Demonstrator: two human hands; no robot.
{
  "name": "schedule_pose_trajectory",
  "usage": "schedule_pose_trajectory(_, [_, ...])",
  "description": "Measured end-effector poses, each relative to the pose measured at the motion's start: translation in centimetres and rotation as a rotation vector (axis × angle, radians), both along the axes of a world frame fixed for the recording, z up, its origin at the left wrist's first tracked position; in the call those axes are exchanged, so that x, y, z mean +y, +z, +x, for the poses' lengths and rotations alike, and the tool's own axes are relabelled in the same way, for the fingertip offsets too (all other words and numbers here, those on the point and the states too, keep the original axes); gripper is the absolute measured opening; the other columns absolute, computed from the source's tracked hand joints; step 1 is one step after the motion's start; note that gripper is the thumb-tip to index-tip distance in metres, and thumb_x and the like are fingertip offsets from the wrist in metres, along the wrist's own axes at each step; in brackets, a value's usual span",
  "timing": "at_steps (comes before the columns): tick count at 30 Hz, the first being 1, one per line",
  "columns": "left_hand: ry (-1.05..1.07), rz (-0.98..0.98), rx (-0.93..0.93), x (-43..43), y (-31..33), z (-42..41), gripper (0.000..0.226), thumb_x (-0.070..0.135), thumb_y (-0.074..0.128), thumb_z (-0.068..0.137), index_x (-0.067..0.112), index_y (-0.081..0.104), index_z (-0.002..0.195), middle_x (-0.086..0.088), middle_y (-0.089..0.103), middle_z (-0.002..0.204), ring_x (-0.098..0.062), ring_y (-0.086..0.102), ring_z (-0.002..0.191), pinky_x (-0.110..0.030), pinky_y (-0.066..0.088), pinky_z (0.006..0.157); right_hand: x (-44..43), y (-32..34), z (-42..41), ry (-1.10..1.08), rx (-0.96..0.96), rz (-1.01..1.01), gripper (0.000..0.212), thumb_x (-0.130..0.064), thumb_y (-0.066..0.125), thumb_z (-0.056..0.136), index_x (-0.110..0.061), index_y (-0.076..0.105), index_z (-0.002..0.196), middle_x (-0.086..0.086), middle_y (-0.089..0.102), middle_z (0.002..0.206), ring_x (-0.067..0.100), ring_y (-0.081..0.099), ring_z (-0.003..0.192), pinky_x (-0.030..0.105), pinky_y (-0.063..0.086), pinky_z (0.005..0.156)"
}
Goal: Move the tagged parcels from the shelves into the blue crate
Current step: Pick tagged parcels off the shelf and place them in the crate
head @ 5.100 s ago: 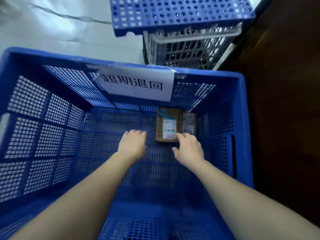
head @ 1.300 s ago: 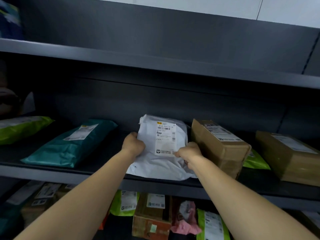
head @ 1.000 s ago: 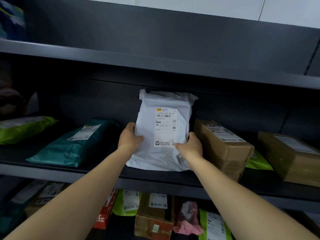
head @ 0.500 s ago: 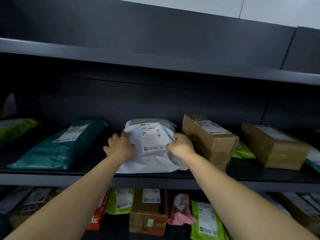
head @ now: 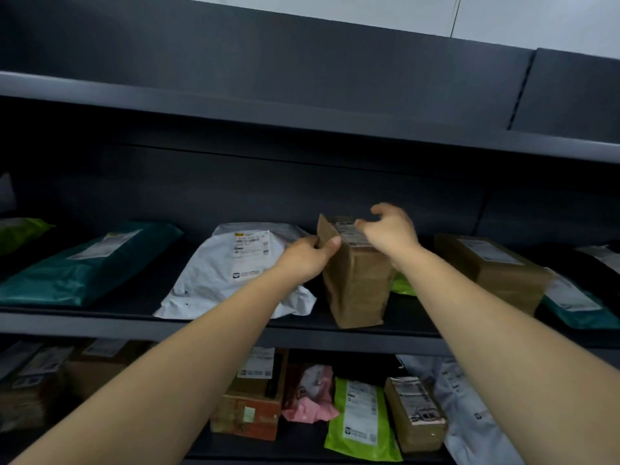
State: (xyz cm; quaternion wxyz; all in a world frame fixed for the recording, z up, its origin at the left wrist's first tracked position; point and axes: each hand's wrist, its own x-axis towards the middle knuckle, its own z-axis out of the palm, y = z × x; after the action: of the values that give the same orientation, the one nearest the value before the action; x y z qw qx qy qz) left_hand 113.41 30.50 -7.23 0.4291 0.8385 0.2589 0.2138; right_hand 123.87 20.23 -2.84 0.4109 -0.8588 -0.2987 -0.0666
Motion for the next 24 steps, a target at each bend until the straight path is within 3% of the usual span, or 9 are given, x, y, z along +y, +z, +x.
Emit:
schedule_pose_trajectory(4, [0.084, -0.238, 0.025, -2.7, 0.4, 1.6, 0.08, 0.069, 0.037, 0.089, 0.014, 0.035, 0.147, -0.006, 0.041, 0.149, -0.028, 0.042, 0.133, -0.039, 0.038, 0.107, -1.8, -1.3, 1.9, 0.08, 0.525, 0.08, 0.034, -0.025, 0.057, 0.094, -0.008, 0.056, 0.124, 0.011, 0.064, 0.107, 0.026, 0.062, 0.094, 0.031, 0.051, 0.073])
schedule_pose_trajectory(7, [0.121, -0.405, -0.013, -4.0, 0.1, 2.3, 0.068, 0.061, 0.041, 0.093, 0.016, 0.038, 0.144, -0.007, 0.05, 0.14, -0.028, 0.049, 0.124, -0.042, 0.043, 0.101, -2.7, -2.0, 2.7, 0.186, 0.757, 0.145, 0.029, -0.028, 0.055, 0.095, -0.014, 0.056, 0.121, 0.012, 0.065, 0.101, 0.027, 0.061, 0.095, 0.042, 0.052, 0.088])
schedule_pose_trajectory(10, [0.174, -0.481, -0.101, -4.7, -0.1, 2.7, 0.052, 0.049, 0.045, 0.096, 0.015, 0.047, 0.135, -0.008, 0.06, 0.123, -0.027, 0.057, 0.111, -0.039, 0.049, 0.091, -3.2, -2.7, 3.2, 0.269, 0.777, 0.178, 0.033, -0.028, 0.056, 0.094, -0.016, 0.056, 0.125, 0.011, 0.065, 0.109, 0.029, 0.061, 0.105, 0.049, 0.049, 0.096])
schedule_pose_trajectory(15, [0.214, -0.454, -0.199, -6.3, -0.2, 2.3, 0.037, 0.036, 0.043, 0.099, 0.018, 0.052, 0.13, -0.002, 0.064, 0.108, -0.021, 0.061, 0.1, -0.036, 0.052, 0.089, -4.2, -3.4, 3.3, 0.386, 0.751, 0.275, 0.026, -0.021, 0.061, 0.093, -0.016, 0.061, 0.119, 0.005, 0.068, 0.101, 0.02, 0.063, 0.094, 0.038, 0.053, 0.085])
schedule_pose_trajectory(17, [0.212, -0.436, -0.265, -6.9, -0.1, 1.8, 0.034, 0.026, 0.04, 0.1, 0.016, 0.052, 0.131, -0.002, 0.063, 0.108, -0.019, 0.06, 0.1, -0.037, 0.052, 0.093, -4.4, -3.8, 2.9, 0.44, 0.703, 0.322, 0.029, -0.018, 0.062, 0.092, -0.017, 0.061, 0.12, 0.001, 0.069, 0.104, 0.017, 0.063, 0.094, 0.034, 0.052, 0.081])
schedule_pose_trajectory(20, [0.18, -0.395, -0.368, -7.9, 0.0, 0.7, 0.033, 0.016, 0.038, 0.1, 0.021, 0.052, 0.13, -0.003, 0.063, 0.119, -0.013, 0.061, 0.094, -0.024, 0.051, 0.076, -4.6, -4.2, 1.8, 0.493, 0.661, 0.407, 0.036, -0.016, 0.064, 0.09, -0.018, 0.058, 0.126, 0.001, 0.068, 0.112, 0.016, 0.065, 0.097, 0.03, 0.053, 0.076])
schedule_pose_trajectory(22, [0.174, -0.356, -0.408, -8.3, 0.1, -0.1, 0.035, 0.014, 0.037, 0.1, 0.026, 0.052, 0.129, 0.002, 0.063, 0.12, -0.009, 0.061, 0.094, -0.019, 0.049, 0.07, -4.7, -4.1, 1.1, 0.526, 0.635, 0.443, 0.033, -0.014, 0.064, 0.09, -0.021, 0.058, 0.121, 0.0, 0.068, 0.11, 0.016, 0.065, 0.095, 0.029, 0.052, 0.075])
schedule_pose_trajectory(24, [0.218, -0.309, -0.419, -8.7, 0.3, -0.9, 0.037, 0.017, 0.037, 0.1, 0.027, 0.05, 0.134, 0.005, 0.062, 0.121, -0.009, 0.061, 0.099, -0.022, 0.05, 0.075, -5.0, -3.8, 0.1, 0.571, 0.613, 0.46, 0.024, -0.013, 0.063, 0.091, -0.026, 0.058, 0.11, -0.004, 0.067, 0.101, 0.011, 0.064, 0.09, 0.026, 0.051, 0.072])
